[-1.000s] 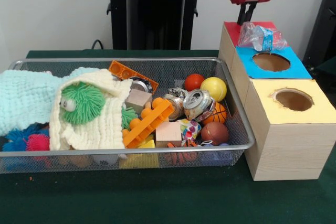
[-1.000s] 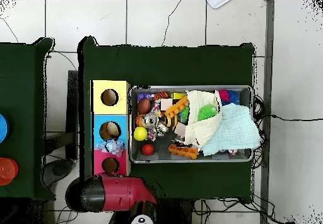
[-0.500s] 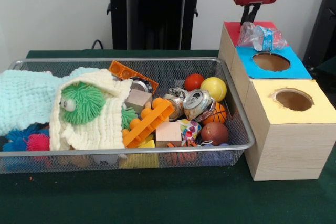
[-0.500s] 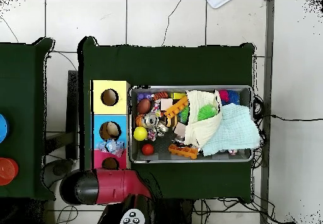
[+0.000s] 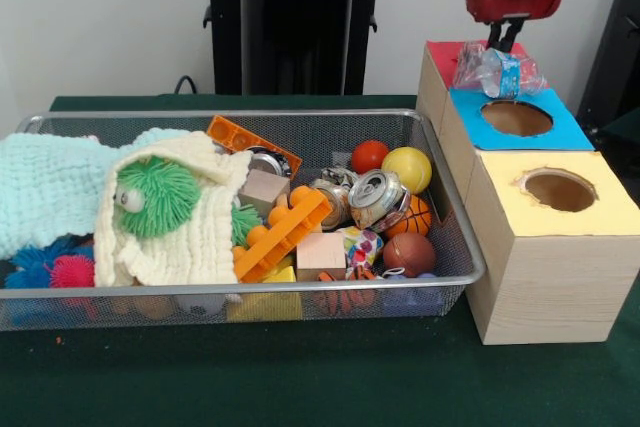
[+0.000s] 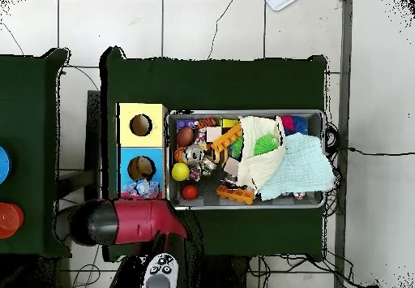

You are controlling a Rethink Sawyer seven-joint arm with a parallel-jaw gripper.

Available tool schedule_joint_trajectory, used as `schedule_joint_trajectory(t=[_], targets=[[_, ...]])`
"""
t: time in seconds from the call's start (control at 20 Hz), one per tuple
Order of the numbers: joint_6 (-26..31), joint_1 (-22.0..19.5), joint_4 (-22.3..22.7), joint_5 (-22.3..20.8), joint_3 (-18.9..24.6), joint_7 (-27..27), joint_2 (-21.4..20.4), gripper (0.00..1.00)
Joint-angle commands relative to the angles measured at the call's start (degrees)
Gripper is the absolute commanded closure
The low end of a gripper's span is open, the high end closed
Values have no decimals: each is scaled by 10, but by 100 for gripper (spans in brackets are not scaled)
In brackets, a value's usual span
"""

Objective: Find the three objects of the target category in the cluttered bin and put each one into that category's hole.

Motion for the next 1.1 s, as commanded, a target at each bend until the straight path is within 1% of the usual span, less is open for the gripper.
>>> schedule_joint_trajectory(t=[0.05, 0.3, 0.45, 0.6, 0.9, 1.1], targets=[[99, -3, -89, -31, -19, 81, 4, 100], [112, -12, -91, -35, -19, 66, -3, 100], [100, -15, -87, -31, -13, 65, 4, 100], [100, -23, -86, -27, -11, 61, 1, 100], [118, -38, -113, -14, 3, 56, -2, 100], [110, -39, -115, -8, 8, 67, 5, 100]])
